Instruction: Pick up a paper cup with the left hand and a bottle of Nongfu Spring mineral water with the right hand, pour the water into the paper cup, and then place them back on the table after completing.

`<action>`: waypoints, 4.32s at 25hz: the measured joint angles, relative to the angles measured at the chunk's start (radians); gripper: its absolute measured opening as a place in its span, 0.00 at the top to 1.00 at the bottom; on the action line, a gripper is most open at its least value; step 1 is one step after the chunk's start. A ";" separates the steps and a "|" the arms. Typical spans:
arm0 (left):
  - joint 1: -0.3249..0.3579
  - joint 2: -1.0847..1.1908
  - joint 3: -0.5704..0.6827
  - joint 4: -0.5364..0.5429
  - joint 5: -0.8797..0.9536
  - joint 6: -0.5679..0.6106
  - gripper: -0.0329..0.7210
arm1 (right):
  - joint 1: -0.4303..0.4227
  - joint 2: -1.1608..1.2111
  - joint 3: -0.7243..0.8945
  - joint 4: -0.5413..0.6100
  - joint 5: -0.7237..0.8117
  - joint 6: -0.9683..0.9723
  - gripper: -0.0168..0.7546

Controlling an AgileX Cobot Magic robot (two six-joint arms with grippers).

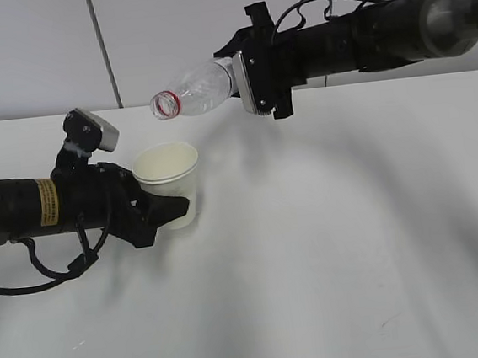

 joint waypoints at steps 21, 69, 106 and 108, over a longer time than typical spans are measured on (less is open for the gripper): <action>0.000 0.000 0.000 0.000 -0.003 -0.003 0.43 | 0.002 0.000 -0.029 -0.002 0.028 -0.150 0.40; 0.000 0.000 -0.001 0.002 -0.006 -0.003 0.43 | 0.002 0.000 -0.031 -0.001 0.046 -0.219 0.40; 0.024 0.056 -0.001 -0.132 -0.103 0.152 0.43 | -0.135 0.000 0.155 0.008 -0.511 1.108 0.40; 0.024 0.071 0.001 -0.132 -0.116 0.167 0.43 | -0.137 0.000 0.200 0.059 -0.516 1.064 0.40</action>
